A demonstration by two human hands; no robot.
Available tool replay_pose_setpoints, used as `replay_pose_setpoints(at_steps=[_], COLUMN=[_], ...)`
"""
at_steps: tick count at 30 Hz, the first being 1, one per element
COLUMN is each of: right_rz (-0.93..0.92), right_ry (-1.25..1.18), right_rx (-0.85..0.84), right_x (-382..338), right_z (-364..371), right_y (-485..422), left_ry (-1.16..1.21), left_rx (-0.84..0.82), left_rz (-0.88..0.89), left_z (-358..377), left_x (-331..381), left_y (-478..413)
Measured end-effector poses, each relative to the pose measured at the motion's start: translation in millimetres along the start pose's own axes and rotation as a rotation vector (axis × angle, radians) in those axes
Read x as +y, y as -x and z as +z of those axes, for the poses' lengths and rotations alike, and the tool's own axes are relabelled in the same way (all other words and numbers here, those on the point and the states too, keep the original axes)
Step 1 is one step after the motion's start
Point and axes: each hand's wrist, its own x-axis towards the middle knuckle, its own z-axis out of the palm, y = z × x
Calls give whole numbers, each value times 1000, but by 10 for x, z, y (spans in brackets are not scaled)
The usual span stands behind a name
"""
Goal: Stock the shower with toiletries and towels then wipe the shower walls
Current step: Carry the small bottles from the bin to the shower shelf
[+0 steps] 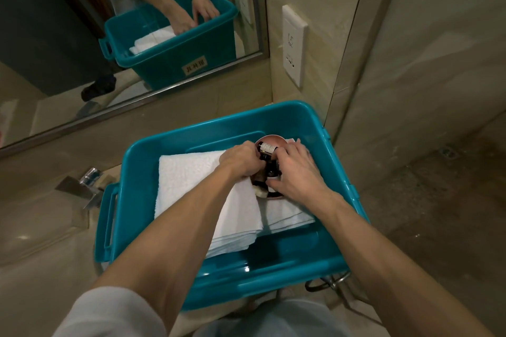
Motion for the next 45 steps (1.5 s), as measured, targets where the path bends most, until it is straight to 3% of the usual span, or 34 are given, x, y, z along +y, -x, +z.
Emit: replay_pose_setpoints(at_steps=[7, 17, 21, 25, 32, 37, 45], right_rz=[19, -20, 71, 106, 11, 43, 199], right_ry=[-134, -221, -266, -327, -366, -565, -878], right_rx=[28, 74, 90, 86, 66, 81, 298], right_x=[-28, -34, -42, -61, -168, -421, -872], right_z=[-83, 3, 15, -47, -199, -509, -758], right_y=[25, -29, -62, -34, 119, 450, 1348], left_ry=[149, 758, 905, 974, 992, 1081, 1167], left_rx=[-18, -56, 6, 55, 53, 15, 22], left_rz=[21, 69, 49, 35, 63, 135, 334], left_z=[-26, -25, -34, -49, -151, -285, -455], left_x=[-88, -325, -326, -358, -562, -680, -704], left_y=[28, 270, 380, 476, 801, 1121, 1804])
